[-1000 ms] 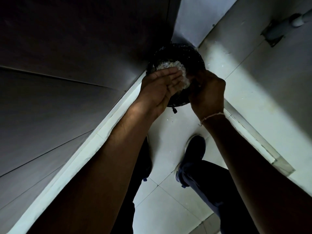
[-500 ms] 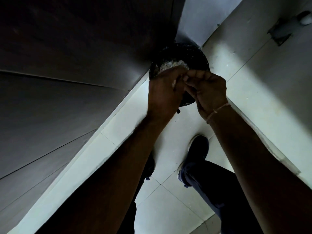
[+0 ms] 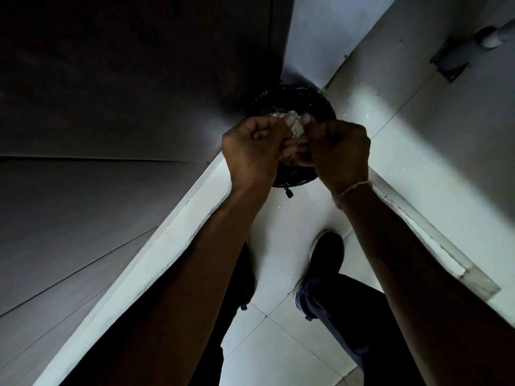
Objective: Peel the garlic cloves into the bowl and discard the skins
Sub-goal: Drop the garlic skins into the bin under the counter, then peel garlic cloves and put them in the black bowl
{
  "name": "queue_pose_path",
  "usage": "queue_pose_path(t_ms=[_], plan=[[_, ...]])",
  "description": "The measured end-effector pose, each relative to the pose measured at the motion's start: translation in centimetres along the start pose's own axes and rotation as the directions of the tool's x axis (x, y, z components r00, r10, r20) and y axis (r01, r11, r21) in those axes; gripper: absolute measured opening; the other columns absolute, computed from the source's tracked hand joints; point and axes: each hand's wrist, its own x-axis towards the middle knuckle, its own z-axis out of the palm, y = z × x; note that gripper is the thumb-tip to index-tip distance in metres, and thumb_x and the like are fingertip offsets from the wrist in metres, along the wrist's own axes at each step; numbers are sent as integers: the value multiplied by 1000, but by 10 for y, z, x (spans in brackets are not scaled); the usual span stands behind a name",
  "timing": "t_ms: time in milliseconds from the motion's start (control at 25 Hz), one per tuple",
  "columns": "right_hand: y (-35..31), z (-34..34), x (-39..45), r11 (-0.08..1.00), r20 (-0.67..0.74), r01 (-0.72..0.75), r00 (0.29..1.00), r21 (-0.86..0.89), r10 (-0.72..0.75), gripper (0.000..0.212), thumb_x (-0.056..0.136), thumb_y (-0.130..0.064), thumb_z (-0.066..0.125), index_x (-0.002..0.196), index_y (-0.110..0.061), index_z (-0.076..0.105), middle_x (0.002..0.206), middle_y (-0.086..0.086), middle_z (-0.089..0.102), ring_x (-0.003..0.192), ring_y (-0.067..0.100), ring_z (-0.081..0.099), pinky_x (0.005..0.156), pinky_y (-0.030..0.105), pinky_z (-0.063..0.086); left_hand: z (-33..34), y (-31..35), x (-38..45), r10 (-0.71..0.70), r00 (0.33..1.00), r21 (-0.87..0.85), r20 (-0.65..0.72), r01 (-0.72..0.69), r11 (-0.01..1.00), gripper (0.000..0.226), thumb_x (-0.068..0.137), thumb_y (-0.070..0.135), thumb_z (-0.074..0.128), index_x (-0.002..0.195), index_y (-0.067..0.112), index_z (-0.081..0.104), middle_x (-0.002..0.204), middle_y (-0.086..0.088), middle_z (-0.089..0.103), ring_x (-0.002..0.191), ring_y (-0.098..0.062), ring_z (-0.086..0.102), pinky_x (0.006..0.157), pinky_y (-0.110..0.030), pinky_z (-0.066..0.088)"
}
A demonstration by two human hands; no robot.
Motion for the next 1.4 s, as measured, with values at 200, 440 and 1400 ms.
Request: queue_pose_path(t_ms=[200, 440, 1400], plan=[[-9, 9, -4, 978, -23, 148, 988, -149, -153, 12, 92, -5, 66, 96, -10, 76, 91, -2, 75, 88, 10, 71, 86, 19, 55, -2, -5, -6, 218, 976, 415, -10, -194, 889, 22, 87, -16, 66, 89, 4, 77, 92, -9, 77, 89, -23, 74, 85, -38, 63], [-15, 12, -18, 955, -14, 237, 970, -179, -243, 26, 94, -16, 53, 83, -6, 73, 72, 4, 70, 63, 10, 61, 65, 17, 50, -2, -12, -7, 129, 990, 367, -48, -103, 925, 25, 95, 0, 54, 76, -9, 68, 74, -29, 67, 71, -50, 67, 63, -53, 61], [-174, -149, -173, 908, -69, 312, 937, -281, -343, 28, 91, -2, 66, 118, -6, 70, 115, 9, 70, 106, 31, 64, 94, 42, 52, -14, 162, -213, 333, 898, 508, 288, -437, 742, 20, 104, 19, 62, 119, 12, 73, 106, 0, 77, 98, -11, 73, 86, -42, 62]])
